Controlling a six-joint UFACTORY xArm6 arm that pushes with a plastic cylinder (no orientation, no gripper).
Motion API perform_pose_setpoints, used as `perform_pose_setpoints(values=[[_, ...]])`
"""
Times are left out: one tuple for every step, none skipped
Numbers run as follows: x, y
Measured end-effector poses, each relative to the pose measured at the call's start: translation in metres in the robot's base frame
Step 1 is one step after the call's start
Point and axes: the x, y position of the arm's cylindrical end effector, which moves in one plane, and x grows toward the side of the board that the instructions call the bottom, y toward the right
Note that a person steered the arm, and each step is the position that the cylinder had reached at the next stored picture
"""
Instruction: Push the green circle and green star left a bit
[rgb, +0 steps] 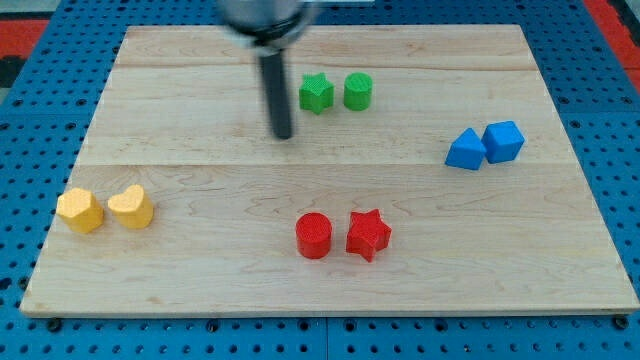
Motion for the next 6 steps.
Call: perform_pose_setpoints(values=[[-0.022, 0.106], [-0.018, 0.105], [-0.064, 0.147], [-0.076, 0.11], [-0.047, 0.045], [-0.024, -0.036]])
